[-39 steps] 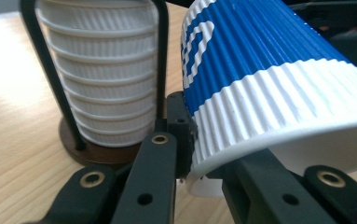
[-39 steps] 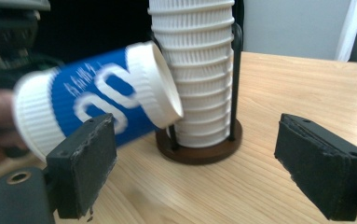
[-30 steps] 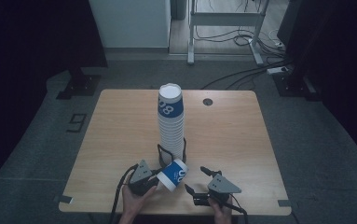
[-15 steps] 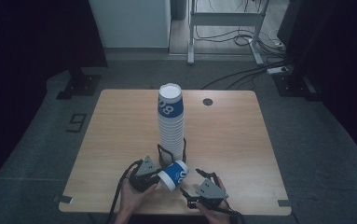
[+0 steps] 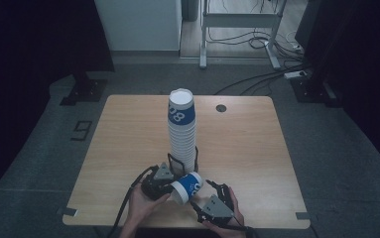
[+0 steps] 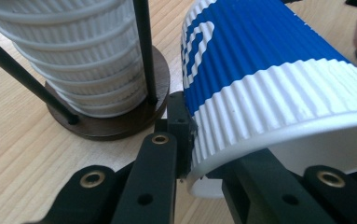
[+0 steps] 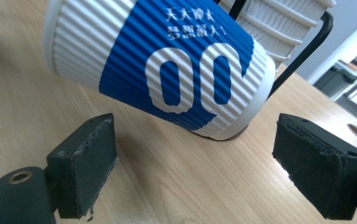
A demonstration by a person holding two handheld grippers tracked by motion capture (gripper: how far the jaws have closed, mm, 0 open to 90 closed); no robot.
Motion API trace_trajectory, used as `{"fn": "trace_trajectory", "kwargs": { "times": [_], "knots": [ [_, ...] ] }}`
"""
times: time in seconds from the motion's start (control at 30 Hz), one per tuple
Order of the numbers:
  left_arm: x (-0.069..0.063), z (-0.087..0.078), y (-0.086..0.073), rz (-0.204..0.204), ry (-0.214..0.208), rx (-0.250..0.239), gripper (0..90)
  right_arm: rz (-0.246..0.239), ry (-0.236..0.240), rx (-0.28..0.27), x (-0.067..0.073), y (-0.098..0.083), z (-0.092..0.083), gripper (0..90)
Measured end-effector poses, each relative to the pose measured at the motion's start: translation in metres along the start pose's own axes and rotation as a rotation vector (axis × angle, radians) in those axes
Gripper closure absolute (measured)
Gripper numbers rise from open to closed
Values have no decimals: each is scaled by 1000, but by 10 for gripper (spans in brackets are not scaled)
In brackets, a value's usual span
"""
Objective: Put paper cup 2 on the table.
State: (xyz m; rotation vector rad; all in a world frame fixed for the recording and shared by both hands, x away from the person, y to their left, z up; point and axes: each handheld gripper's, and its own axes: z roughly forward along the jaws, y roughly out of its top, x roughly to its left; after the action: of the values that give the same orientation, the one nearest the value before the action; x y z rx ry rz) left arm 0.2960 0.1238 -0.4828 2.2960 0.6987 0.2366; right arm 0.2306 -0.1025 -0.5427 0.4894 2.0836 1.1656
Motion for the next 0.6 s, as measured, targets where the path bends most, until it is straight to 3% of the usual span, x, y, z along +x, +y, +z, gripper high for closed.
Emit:
{"fn": "trace_trajectory", "kwargs": {
  "times": [0.03,0.27,0.4,0.6],
  "knots": [
    [0,-1,2,1,0,12,849,-4,12,6,-1,1,0,133],
    [-3,-1,14,21,-7,69,850,-89,-29,5,2,6,-1,129],
    [-5,2,16,23,-22,91,850,-178,-57,-10,7,9,-2,125],
    [-6,6,21,25,-40,121,851,-250,-45,-31,11,14,0,64]
  ]
}}
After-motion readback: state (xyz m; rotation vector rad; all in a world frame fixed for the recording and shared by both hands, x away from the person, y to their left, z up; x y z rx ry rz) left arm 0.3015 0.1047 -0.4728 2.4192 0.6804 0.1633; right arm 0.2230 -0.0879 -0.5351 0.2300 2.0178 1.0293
